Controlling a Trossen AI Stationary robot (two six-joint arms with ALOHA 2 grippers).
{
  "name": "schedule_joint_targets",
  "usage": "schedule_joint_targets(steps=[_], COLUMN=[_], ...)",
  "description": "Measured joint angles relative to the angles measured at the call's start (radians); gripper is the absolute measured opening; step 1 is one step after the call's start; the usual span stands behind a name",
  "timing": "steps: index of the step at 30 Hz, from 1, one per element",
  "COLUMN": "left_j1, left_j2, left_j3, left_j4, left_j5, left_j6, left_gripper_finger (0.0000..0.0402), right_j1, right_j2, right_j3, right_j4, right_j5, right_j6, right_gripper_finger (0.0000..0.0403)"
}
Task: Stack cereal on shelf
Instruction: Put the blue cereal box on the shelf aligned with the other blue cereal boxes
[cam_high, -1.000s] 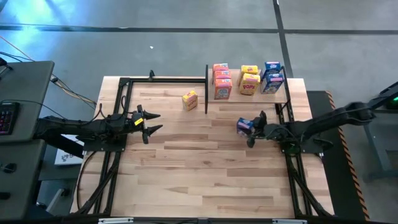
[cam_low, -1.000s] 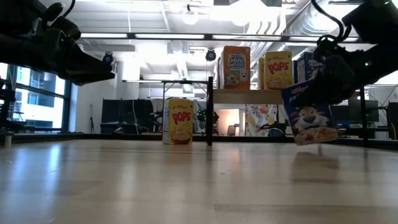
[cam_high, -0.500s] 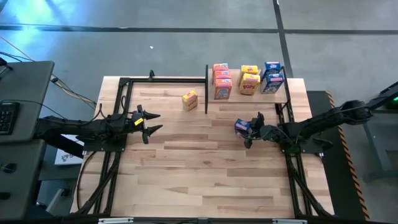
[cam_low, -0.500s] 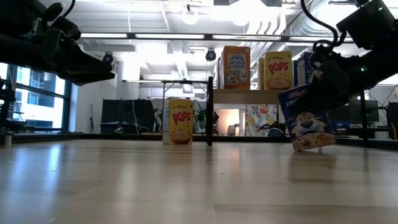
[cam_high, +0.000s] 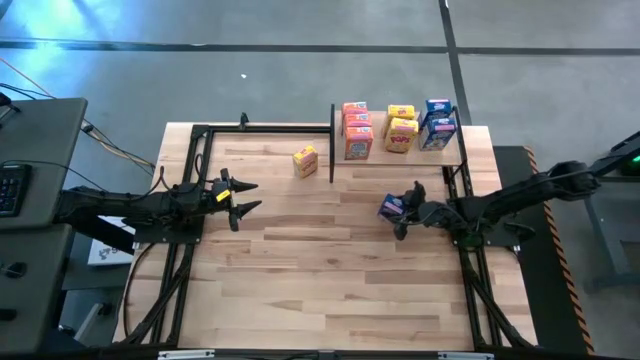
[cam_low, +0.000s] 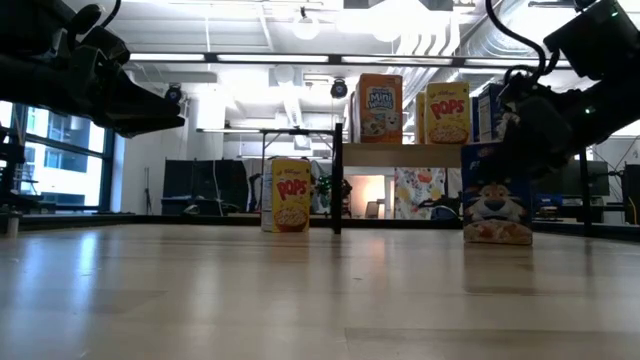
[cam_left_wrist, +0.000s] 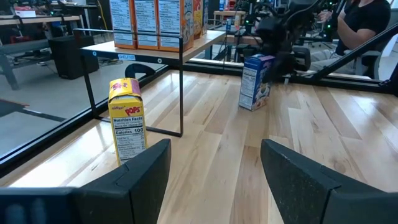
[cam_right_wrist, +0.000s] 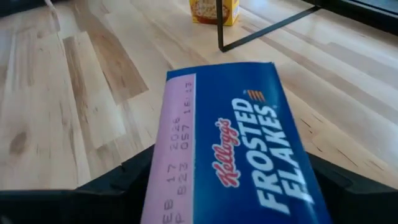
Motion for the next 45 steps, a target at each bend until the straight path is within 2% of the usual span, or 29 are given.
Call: schedule_joint_targets(steps=[18,21,25,32,39,45], left_j1=[0.0,0.0,0.0,0.0,0.0,0.0], left_j2=[0.0,0.0,0.0,0.0,0.0,0.0], left_j3=[0.0,0.0,0.0,0.0,0.0,0.0], left_j4=[0.0,0.0,0.0,0.0,0.0,0.0], left_j5=[0.0,0.0,0.0,0.0,0.0,0.0], left_j6=[0.0,0.0,0.0,0.0,0.0,0.0], left_gripper_finger=[0.0239,0.0239,0.0239,0.0239,0.0239,0.0239], right_j1=[0.0,0.0,0.0,-0.011,-0.081,-0.138], right_j2=[-0.33,-0.352,-0.355,-0.252,-0.033,0.154], right_j3=[0.003,0.046,0.169,0.437,0.666,0.853], right_j4=[-0.151,-0.221,-0.382,-0.764,-1.016,-1.239], right_j5=[-0.003,-0.007,-0.008,-0.044,-0.188,-0.281], right_j6=[-0.065,-0.07,-0.073,0.007,0.097,0.102], right_gripper_finger=[0.0268,0.0268,0.0268,0.0268,0.0268,0.0268])
